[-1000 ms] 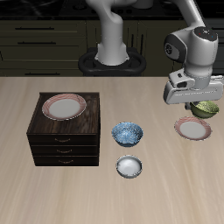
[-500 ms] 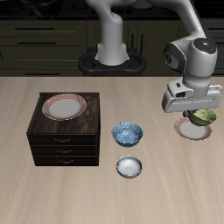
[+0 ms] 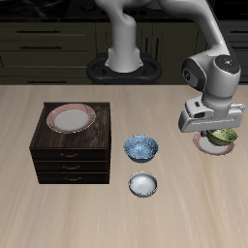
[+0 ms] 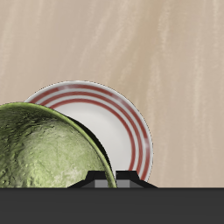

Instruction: Place the green bowl onto the plate that is on the left side of the table

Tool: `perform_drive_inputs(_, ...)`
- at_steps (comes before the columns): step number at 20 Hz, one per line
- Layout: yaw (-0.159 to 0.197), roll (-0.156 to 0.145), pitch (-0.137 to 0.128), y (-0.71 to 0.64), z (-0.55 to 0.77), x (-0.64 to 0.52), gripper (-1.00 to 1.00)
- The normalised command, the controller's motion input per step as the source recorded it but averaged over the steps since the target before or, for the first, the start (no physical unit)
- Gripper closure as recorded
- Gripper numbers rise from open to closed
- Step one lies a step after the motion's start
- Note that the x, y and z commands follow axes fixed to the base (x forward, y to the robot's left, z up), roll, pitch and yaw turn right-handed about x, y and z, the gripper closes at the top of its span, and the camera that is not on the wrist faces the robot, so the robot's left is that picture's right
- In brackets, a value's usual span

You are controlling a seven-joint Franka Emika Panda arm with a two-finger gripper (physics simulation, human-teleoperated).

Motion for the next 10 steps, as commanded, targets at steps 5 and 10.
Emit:
perform_drive_inputs(5, -0.008, 0.013, -0.002, 0.0, 0.04, -0.03, -1.0)
perform_drive_inputs(10, 0.01, 0.013, -0.024, 0.02, 0.1, -0.05, -1.0)
